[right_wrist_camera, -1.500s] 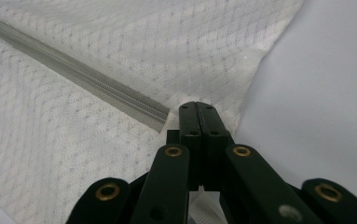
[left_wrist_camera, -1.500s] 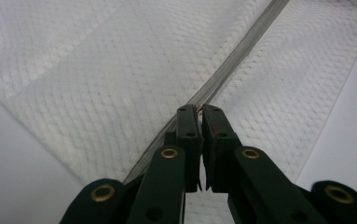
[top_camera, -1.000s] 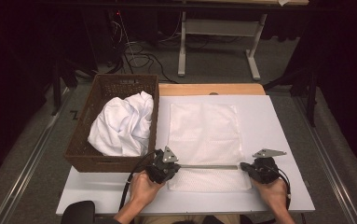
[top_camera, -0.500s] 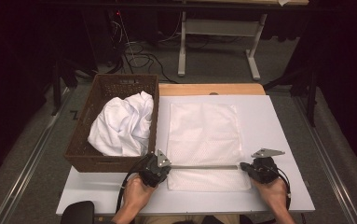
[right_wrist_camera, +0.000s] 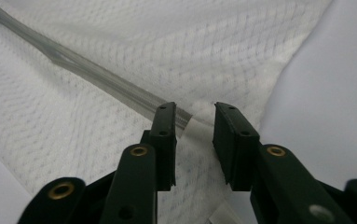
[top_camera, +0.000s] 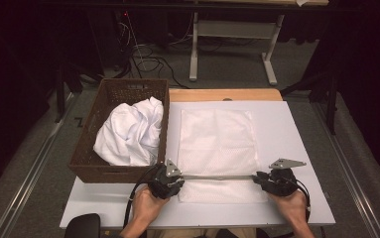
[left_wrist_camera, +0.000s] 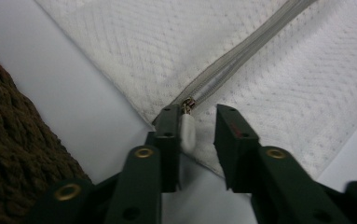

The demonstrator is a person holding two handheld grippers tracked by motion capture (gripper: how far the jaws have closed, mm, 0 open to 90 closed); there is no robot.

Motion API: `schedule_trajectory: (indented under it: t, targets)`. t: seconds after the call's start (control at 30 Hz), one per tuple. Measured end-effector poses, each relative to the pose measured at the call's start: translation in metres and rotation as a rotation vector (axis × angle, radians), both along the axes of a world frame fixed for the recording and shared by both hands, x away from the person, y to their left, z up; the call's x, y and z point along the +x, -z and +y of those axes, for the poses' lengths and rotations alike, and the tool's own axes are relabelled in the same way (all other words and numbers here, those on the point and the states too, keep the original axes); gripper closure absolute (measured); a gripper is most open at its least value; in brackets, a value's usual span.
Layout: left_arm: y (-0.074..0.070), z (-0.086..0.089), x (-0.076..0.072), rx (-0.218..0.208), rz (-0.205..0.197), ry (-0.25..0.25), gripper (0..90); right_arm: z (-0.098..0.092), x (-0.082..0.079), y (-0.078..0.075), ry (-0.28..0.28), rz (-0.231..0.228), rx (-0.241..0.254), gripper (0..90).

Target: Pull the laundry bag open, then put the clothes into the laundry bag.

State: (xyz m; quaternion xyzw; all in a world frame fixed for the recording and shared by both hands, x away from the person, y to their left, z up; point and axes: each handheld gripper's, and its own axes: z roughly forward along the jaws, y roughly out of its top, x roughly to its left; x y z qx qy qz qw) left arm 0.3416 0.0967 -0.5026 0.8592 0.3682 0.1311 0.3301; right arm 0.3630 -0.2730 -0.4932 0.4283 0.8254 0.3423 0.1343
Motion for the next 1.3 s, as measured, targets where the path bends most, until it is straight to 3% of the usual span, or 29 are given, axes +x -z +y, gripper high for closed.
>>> schedule_trajectory:
  t: [0.17, 0.33, 0.47, 0.53, 0.63, 0.7, 0.77, 0.9, 1.0, 1.13, 1.3]
  targets:
    - [-0.001, -0.003, -0.002, -0.017, -0.013, 0.017, 58.5, 0.001, -0.002, -0.003, 0.003, -0.029, 0.005, 63.3]
    - [-0.004, -0.003, -0.003, -0.050, -0.013, 0.018, 54.0, 0.000, -0.002, -0.003, 0.015, -0.034, 0.012, 59.4]
    - [-0.011, -0.003, -0.005, -0.077, -0.046, 0.014, 50.3, -0.001, -0.002, -0.003, 0.027, -0.035, 0.021, 56.2]
    - [-0.018, -0.003, -0.007, -0.123, -0.056, 0.018, 49.1, -0.002, -0.002, -0.003, 0.036, -0.033, 0.032, 54.0]
    - [-0.022, -0.008, -0.008, -0.149, -0.049, 0.045, 48.5, -0.003, -0.001, -0.002, 0.036, -0.043, 0.040, 52.2]
    - [-0.022, -0.011, -0.008, -0.147, -0.048, 0.055, 48.4, -0.003, -0.001, -0.003, 0.033, -0.052, 0.050, 51.6]
    - [-0.020, -0.022, -0.008, -0.139, -0.034, 0.095, 48.4, -0.001, -0.001, -0.004, 0.043, -0.058, 0.057, 50.7]
    - [-0.014, -0.035, -0.005, -0.103, -0.019, 0.134, 48.4, 0.006, 0.003, -0.006, 0.046, -0.037, 0.039, 51.4]
    - [-0.008, -0.044, -0.005, -0.077, -0.003, 0.152, 48.4, 0.016, 0.004, -0.009, 0.030, -0.058, 0.031, 51.5]
    - [0.001, -0.050, -0.004, -0.041, 0.004, 0.147, 48.2, 0.032, 0.007, -0.010, -0.010, -0.061, 0.013, 50.4]
    - [0.008, -0.049, -0.003, -0.039, 0.008, 0.128, 47.9, 0.048, 0.009, -0.013, -0.068, -0.073, -0.017, 49.7]
